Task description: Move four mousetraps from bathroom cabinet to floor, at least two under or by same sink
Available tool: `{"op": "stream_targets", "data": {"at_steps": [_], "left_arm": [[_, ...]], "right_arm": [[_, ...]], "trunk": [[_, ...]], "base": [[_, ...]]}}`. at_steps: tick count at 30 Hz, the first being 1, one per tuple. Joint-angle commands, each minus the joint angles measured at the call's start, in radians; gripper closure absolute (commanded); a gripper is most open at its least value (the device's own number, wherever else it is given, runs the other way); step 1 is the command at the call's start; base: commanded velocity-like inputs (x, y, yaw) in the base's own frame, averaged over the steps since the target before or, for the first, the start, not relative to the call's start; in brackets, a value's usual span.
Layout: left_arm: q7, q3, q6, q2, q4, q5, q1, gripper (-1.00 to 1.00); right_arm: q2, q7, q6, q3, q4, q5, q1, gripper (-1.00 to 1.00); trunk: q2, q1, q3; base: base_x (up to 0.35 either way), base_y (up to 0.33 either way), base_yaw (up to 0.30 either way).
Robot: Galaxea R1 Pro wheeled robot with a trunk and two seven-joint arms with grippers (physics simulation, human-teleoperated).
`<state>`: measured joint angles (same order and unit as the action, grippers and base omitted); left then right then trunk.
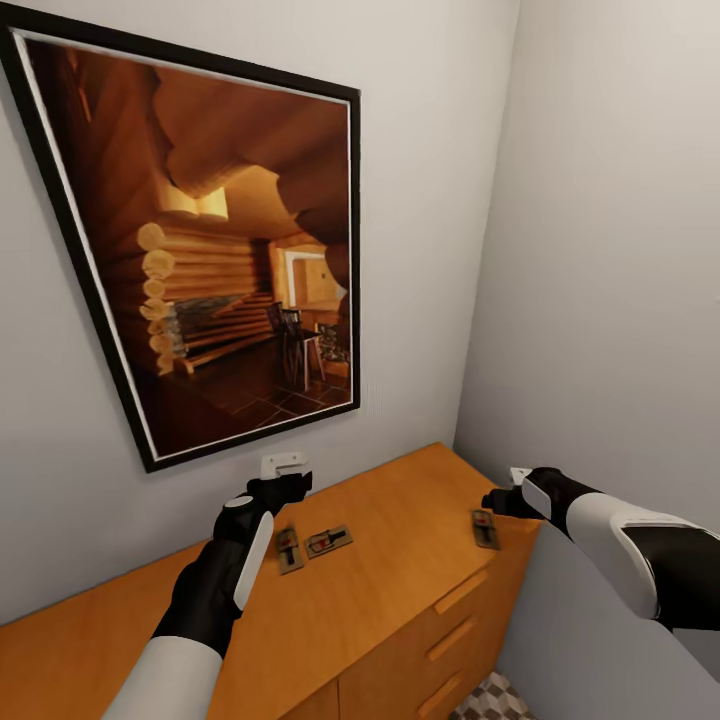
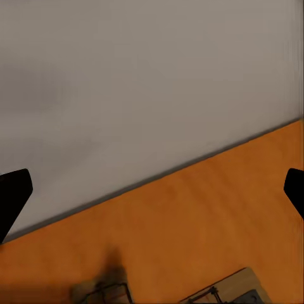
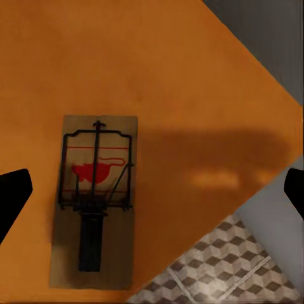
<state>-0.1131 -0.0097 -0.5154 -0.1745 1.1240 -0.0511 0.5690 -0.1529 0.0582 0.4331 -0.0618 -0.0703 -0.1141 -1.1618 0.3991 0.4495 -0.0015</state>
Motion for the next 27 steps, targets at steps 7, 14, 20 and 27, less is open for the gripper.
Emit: {"op": "stream_targets", "data": {"at_steps": [7, 14, 20, 27], "left_arm": [[-0.007, -0.001, -0.005, 0.0, 0.002, -0.006, 0.0, -1.0], [-0.007, -0.001, -0.005, 0.0, 0.001, -0.006, 0.0, -1.0], [-0.007, -0.001, -0.005, 0.0, 0.001, -0.007, 0.0, -1.0], [-0.006, -0.002, -0.006, 0.0, 0.001, -0.007, 0.0, -1.0]], "right_arm": [[0.0, 0.002, 0.002, -0.007, -0.002, -0.01, -0.001, -1.0], [0.0, 0.0, 0.003, -0.007, -0.002, -0.01, -0.001, -1.0], [0.0, 0.003, 0.004, -0.007, -0.002, -0.011, -0.001, -1.0], [0.0, 0.003, 0.005, -0.007, -0.002, -0.011, -0.001, -1.0]], "trunk": [[0.001, 0.0, -0.001], [0.001, 0.0, -0.001], [0.001, 0.0, -0.001], [0.001, 0.0, -0.001]], "base": [[0.0, 0.0, -0.048], [0.0, 0.0, -0.008], [0.0, 0.0, -0.001], [0.0, 0.103, 0.0]]}}
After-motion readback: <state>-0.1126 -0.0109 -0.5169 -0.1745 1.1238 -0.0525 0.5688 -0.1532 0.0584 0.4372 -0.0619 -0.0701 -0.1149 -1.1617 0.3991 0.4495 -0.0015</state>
